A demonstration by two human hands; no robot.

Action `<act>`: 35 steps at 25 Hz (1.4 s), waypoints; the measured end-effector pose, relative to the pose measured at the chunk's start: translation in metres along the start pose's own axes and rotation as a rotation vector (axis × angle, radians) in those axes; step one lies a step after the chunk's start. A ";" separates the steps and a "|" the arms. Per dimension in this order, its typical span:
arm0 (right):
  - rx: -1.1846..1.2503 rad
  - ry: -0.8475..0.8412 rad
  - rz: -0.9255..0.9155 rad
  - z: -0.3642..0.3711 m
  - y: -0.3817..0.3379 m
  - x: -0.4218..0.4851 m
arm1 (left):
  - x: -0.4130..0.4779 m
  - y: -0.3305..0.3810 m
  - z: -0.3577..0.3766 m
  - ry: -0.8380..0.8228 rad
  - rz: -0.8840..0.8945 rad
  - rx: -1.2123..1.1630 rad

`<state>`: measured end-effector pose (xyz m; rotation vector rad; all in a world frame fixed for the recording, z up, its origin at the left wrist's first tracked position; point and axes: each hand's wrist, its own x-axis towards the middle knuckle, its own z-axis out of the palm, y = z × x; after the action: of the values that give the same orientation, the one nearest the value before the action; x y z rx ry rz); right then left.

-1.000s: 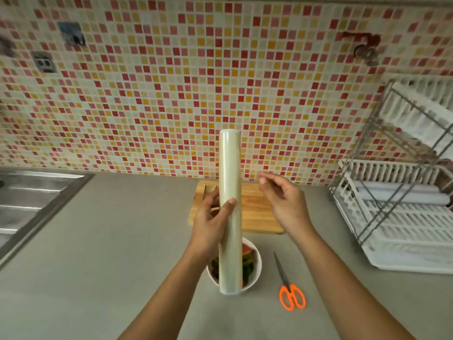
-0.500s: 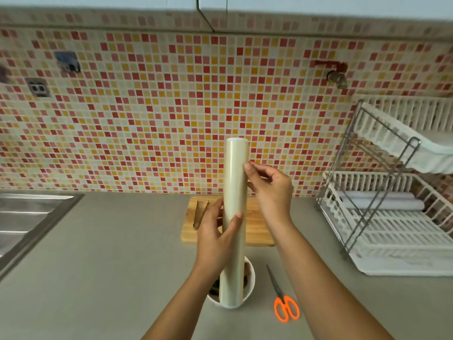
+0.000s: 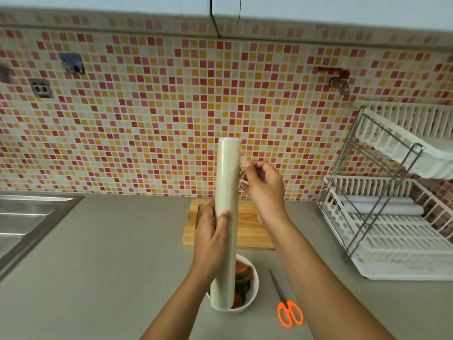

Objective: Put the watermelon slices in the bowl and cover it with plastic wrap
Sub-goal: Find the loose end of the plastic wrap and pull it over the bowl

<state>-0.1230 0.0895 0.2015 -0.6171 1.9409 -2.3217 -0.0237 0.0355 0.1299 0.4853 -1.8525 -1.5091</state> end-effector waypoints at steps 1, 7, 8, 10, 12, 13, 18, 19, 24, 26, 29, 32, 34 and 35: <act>-0.004 0.001 -0.012 0.001 -0.001 -0.001 | 0.001 0.001 -0.001 0.011 0.014 0.003; -0.061 0.019 -0.154 0.000 -0.012 -0.007 | 0.002 -0.004 -0.006 0.047 0.097 0.075; -0.096 0.032 -0.197 -0.001 -0.014 -0.007 | 0.001 -0.005 -0.007 0.048 0.104 0.088; -0.120 0.050 -0.244 -0.001 -0.016 -0.006 | 0.000 -0.007 -0.008 0.052 0.106 0.101; -0.105 0.050 -0.231 -0.001 -0.018 -0.005 | 0.000 -0.007 -0.008 0.057 0.104 0.112; -0.107 0.038 -0.220 -0.001 -0.019 -0.004 | 0.000 -0.007 -0.008 0.059 0.104 0.118; -0.108 0.052 -0.208 0.000 -0.021 -0.002 | -0.002 -0.007 -0.011 0.050 0.082 0.077; -0.017 0.076 -0.141 0.001 -0.021 -0.002 | -0.002 -0.006 -0.011 0.039 0.063 0.053; 0.159 -0.003 0.017 -0.009 -0.017 -0.008 | -0.002 -0.003 -0.013 -0.007 0.023 0.026; 0.123 -0.100 0.071 -0.015 -0.013 -0.013 | 0.000 -0.002 -0.016 -0.007 0.029 0.019; -0.059 -0.160 0.001 -0.018 -0.005 -0.022 | 0.003 0.003 -0.016 -0.015 0.038 0.040; -0.112 -0.173 -0.048 -0.022 -0.006 -0.018 | 0.003 0.006 -0.015 -0.017 0.036 0.045; -0.116 -0.163 0.007 -0.026 -0.008 -0.012 | 0.004 0.007 -0.015 -0.021 0.020 0.039; -0.112 -0.138 0.037 -0.028 -0.007 -0.009 | 0.005 0.007 -0.014 -0.027 0.022 0.040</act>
<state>-0.1223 0.1197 0.2016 -0.7224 2.0111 -2.1009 -0.0163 0.0237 0.1393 0.4640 -1.9056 -1.4739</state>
